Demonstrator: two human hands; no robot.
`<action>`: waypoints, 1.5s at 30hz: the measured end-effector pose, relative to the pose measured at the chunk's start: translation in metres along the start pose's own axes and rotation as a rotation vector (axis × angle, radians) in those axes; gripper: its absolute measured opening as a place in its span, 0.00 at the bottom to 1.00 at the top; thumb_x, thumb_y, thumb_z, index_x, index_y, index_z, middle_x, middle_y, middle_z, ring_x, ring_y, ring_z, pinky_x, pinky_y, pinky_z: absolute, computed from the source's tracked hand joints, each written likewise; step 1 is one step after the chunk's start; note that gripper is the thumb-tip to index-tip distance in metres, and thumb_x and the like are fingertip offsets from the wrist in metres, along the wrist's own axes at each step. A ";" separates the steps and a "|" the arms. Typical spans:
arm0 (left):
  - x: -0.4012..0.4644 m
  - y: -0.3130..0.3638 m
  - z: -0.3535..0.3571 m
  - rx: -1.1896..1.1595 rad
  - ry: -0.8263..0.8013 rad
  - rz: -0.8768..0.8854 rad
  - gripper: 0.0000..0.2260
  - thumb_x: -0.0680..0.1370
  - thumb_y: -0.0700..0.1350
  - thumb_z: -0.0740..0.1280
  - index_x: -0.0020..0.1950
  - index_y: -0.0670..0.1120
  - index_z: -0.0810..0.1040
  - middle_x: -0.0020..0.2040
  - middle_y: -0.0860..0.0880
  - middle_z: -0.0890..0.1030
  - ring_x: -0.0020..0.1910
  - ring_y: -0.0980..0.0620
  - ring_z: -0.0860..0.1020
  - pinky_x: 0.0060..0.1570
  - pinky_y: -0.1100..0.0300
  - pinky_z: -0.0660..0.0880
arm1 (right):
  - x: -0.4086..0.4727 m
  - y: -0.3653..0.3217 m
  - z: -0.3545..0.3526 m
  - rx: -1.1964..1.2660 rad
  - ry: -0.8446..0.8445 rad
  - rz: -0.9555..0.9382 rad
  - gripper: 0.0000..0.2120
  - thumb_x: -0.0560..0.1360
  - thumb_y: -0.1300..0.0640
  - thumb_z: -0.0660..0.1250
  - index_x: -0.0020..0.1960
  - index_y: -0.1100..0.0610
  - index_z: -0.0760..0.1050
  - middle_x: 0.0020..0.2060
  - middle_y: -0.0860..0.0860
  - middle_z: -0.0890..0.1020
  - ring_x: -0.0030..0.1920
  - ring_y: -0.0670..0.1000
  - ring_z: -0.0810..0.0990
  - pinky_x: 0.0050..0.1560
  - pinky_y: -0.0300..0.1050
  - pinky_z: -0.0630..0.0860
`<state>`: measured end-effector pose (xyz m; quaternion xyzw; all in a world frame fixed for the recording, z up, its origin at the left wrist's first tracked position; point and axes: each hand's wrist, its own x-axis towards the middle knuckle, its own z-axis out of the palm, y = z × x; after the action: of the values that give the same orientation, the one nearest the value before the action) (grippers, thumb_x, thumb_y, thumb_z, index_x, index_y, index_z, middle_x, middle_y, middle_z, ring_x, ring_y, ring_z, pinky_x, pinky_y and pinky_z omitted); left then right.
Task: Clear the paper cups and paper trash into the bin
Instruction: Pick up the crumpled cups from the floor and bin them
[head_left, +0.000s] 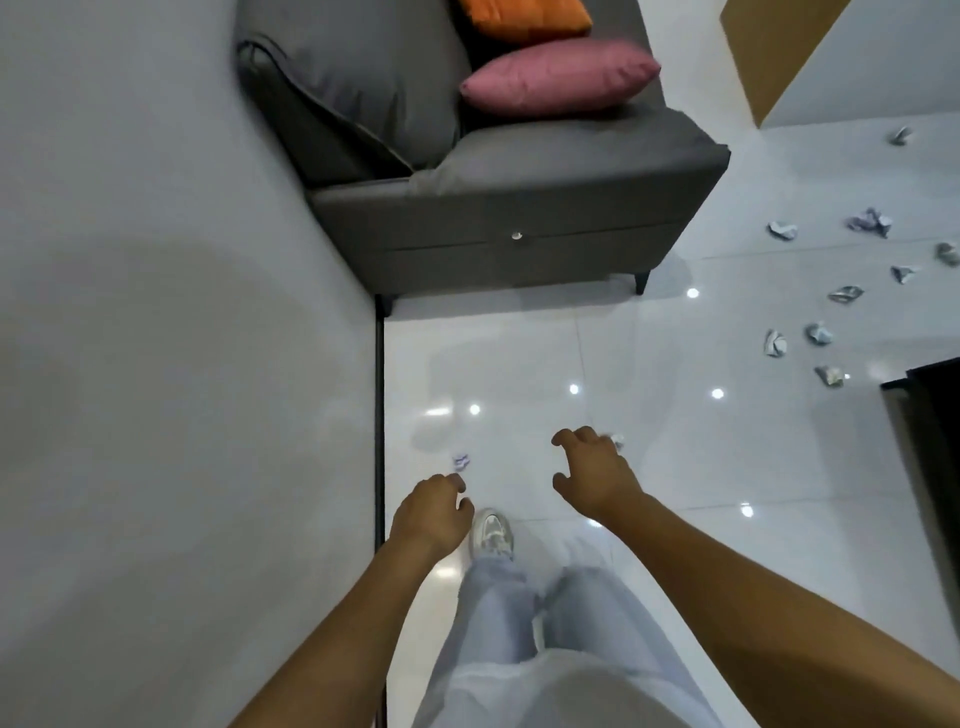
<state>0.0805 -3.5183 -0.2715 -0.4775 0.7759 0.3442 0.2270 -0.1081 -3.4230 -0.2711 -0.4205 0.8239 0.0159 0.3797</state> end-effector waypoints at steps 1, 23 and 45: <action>0.012 -0.006 0.002 -0.025 -0.003 -0.020 0.16 0.80 0.48 0.58 0.66 0.47 0.73 0.63 0.47 0.75 0.61 0.49 0.74 0.58 0.57 0.71 | 0.014 -0.003 0.004 -0.005 -0.017 -0.005 0.24 0.77 0.56 0.62 0.72 0.54 0.63 0.66 0.55 0.68 0.62 0.58 0.69 0.57 0.50 0.72; 0.323 -0.229 0.310 -0.494 0.137 -0.399 0.12 0.79 0.46 0.62 0.62 0.47 0.75 0.62 0.48 0.76 0.63 0.50 0.72 0.60 0.58 0.68 | 0.398 0.040 0.369 -0.204 -0.235 -0.314 0.25 0.76 0.52 0.65 0.71 0.54 0.63 0.65 0.56 0.68 0.62 0.59 0.69 0.57 0.53 0.74; 0.505 -0.270 0.355 -1.095 0.256 -0.312 0.14 0.75 0.40 0.69 0.61 0.47 0.77 0.54 0.50 0.80 0.50 0.56 0.79 0.49 0.66 0.74 | 0.538 0.046 0.487 -0.011 -0.036 -0.655 0.22 0.75 0.61 0.64 0.69 0.53 0.67 0.60 0.51 0.76 0.58 0.53 0.74 0.54 0.48 0.76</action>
<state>0.1085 -3.6295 -0.9354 -0.6716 0.4267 0.5973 -0.1003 -0.0354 -3.5913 -0.9744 -0.6646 0.6381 -0.0954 0.3768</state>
